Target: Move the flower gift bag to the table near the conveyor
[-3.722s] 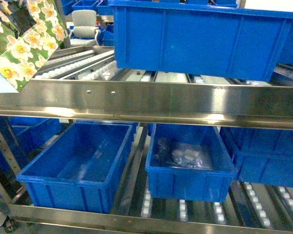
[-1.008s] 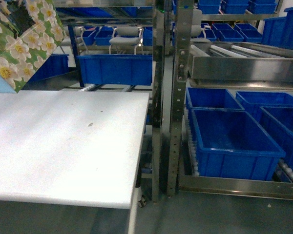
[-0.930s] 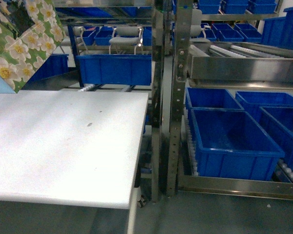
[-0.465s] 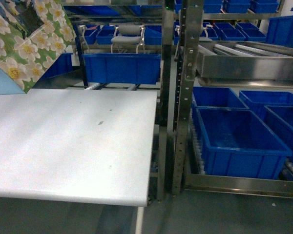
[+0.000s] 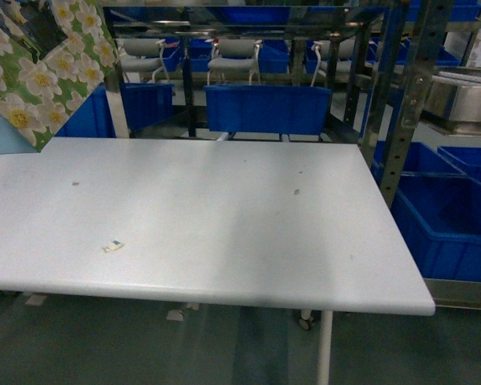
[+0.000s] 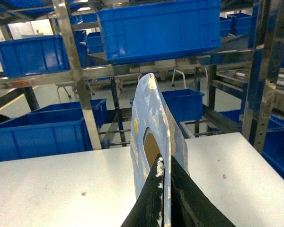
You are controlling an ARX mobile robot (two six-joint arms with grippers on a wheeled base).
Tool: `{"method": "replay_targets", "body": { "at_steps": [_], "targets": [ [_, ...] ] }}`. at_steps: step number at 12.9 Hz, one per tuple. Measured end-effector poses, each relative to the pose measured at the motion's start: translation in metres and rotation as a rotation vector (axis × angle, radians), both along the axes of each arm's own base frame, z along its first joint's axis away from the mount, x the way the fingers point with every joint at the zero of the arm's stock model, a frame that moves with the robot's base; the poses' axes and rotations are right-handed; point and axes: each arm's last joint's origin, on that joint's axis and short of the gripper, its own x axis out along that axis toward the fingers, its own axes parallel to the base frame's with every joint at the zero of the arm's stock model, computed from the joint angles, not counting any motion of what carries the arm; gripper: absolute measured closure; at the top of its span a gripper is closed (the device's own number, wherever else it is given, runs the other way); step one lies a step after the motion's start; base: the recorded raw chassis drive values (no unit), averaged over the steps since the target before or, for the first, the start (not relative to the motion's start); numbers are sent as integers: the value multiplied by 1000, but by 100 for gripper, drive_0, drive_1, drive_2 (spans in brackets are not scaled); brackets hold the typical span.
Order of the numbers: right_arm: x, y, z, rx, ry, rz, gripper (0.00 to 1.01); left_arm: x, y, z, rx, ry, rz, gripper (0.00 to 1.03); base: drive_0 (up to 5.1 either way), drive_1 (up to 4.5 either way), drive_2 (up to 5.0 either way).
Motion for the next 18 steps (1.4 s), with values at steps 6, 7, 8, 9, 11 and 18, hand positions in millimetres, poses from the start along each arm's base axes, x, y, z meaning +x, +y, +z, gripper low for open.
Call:
{"method": "replay_targets", "body": {
  "at_steps": [6,7,8,9,11,18],
  "targets": [
    [0,0,0,-1,-1,7,98,0,2,0,-1,-1,16,101,-495,146,326],
    [0,1,0,-1,-1,13,98,0,2,1,-2,-3,22,101,-494,148,327],
    [0,1,0,-1,3,12,98,0,1,0,0,0,10,101,-494,148,327],
    [0,1,0,-2,-1,7,98,-1,0,1,-2,-5,-2,101,-7,420,-434],
    [0,1,0,-4,0,7,98,-1,0,1,-2,-4,-2,101,15,443,-412],
    [0,1,-1,-4,6,6,98,0,0,0,0,1,1,101,8,423,-408]
  ]
}}
